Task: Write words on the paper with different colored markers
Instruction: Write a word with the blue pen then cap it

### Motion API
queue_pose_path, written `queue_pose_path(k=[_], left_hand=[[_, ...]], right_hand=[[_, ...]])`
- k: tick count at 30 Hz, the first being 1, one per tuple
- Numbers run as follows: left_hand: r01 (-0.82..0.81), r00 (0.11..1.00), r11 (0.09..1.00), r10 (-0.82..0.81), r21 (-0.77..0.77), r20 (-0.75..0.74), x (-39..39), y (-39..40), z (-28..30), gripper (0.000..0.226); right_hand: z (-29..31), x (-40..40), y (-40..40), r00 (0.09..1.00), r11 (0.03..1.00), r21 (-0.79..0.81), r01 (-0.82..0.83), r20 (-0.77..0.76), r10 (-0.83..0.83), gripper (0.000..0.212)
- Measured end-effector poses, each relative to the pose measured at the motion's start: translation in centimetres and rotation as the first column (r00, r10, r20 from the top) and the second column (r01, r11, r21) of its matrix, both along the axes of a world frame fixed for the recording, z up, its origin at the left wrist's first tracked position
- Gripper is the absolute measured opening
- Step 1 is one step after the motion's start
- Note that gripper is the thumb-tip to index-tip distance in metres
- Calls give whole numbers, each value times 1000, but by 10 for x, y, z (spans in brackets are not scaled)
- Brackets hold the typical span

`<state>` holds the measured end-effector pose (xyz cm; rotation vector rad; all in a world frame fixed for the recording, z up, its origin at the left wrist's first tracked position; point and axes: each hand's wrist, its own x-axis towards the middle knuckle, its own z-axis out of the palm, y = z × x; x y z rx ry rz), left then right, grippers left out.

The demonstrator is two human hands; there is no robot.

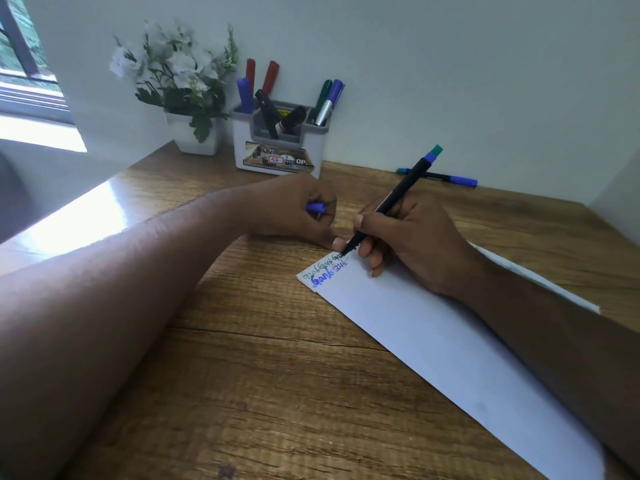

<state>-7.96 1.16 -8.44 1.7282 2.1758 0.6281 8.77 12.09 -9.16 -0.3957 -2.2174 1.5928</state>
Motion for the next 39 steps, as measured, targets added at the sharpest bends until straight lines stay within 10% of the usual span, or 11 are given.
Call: queue_pose_path(k=[9,18,27,30,39], left_hand=[[-10,1000,1000,11,-16,26,2,-2,1,34],[-69,896,986,-5,150,445,7,-6,8,32],[-122,859,963,-19,241,511,8,-5,5,13],[-85,775,964,-94,251,625,17,2,3,18],[-246,641,922,-78,301,763,34,11,0,16]], right_hand=[[0,-1,2,995,993,-106,41,-82,-50,19],[2,-4,12,972,893,-450,3,-209,-109,22],[-2,-5,17,949,924,-379,-49,-305,-75,7],[-5,-7,15,959,946,-323,-29,-275,-65,37],[0,-6,1,960,998,-68,-12,-279,-7,10]])
